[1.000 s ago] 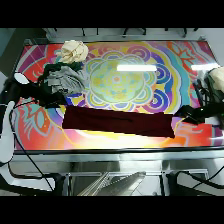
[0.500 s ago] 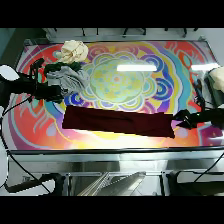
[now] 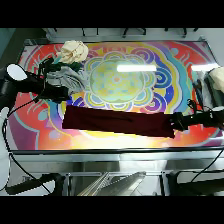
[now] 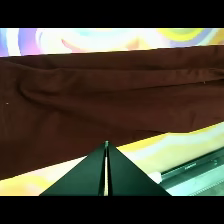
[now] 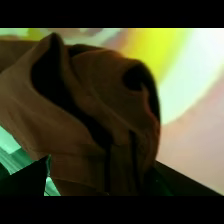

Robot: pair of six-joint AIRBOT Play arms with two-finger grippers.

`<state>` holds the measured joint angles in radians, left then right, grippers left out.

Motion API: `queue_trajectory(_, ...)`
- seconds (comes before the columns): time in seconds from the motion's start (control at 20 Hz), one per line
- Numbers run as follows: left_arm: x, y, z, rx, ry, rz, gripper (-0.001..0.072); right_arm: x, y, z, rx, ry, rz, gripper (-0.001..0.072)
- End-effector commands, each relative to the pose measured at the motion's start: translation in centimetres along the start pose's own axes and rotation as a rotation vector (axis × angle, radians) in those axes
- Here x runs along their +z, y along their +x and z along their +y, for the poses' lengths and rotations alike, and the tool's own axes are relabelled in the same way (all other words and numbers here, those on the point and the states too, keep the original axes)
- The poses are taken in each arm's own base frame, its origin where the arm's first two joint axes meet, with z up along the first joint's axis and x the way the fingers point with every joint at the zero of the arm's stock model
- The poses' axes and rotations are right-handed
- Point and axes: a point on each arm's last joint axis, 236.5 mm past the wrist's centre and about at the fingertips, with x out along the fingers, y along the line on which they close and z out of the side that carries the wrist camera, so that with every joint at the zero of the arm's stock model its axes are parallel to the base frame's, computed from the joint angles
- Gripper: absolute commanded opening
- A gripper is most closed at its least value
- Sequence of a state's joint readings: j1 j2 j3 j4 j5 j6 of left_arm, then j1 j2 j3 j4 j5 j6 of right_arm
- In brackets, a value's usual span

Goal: Fold the shirts.

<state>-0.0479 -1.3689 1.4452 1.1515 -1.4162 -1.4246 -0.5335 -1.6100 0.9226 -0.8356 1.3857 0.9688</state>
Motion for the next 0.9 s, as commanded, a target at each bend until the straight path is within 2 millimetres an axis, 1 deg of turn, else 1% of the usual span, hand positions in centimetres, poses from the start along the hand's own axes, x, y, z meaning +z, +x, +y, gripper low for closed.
queue_trajectory(0.0,0.1,0.0,-0.1,0.0,-0.006,-0.006,0.0017,0.2,2.1,2.1,0.035,-0.061,0.009,0.0704)
queue_trajectory(0.05,0.1,0.0,-0.1,0.0,-0.006,-0.006,0.0016,0.6,2.5,3.0,0.053,-0.069,-0.001,0.0689)
queue_trajectory(0.1,0.2,0.0,-0.1,-0.001,-0.007,-0.008,0.0016,0.8,2.9,3.5,0.058,-0.069,-0.003,0.0542)
queue_trajectory(0.15,0.2,0.1,-0.2,-0.002,-0.015,-0.008,0.0017,0.6,2.9,4.0,0.072,-0.071,0.004,0.034)
queue_trajectory(0.2,0.2,0.3,-0.4,-0.003,-0.008,-0.004,0.0017,0.1,2.7,5.0,0.099,-0.077,0.021,0.01)
queue_trajectory(0.25,0.1,0.7,-0.6,-0.003,-0.001,0.005,0.0016,-0.5,2.2,6.2,0.132,-0.083,0.035,0.0053)
queue_trajectory(0.3,-0.1,1.2,-0.9,-0.009,0.005,0.019,0.0016,-1.1,1.3,7.8,0.156,-0.097,0.039,0.0052)
queue_trajectory(0.35,-0.3,2.1,-1.4,-0.015,0.016,0.042,0.0017,-1.4,0.3,9.1,0.146,-0.115,0.019,0.0028)
queue_trajectory(0.4,-0.6,3.3,-2.1,-0.022,0.031,0.071,0.0016,-1.2,-1.0,10.5,0.115,-0.147,-0.038,0.0028)
queue_trajectory(0.5,-1.4,6.4,-4.0,-0.039,0.075,0.135,0.0017,-0.4,-4.0,13.2,0.039,-0.206,-0.201,0.0026)
queue_trajectory(0.6,-1.8,9.9,-6.8,-0.063,0.13,0.164,0.0017,-0.7,-6.9,16.0,0.004,-0.247,-0.341,0.0026)
queue_trajectory(0.7,-2.0,13.0,-11.1,-0.13,0.165,0.154,0.0017,-1.5,-8.8,17.9,-0.006,-0.273,-0.42,0.0026)
queue_trajectory(0.75,-2.1,14.6,-12.9,-0.157,0.17,0.147,0.0016,-2.0,-9.2,18.5,-0.004,-0.281,-0.431,0.0026)
queue_trajectory(0.85,-3.0,17.6,-16.2,-0.201,0.18,0.146,0.0016,-2.9,-9.1,19.1,0.006,-0.276,-0.412,0.0027)
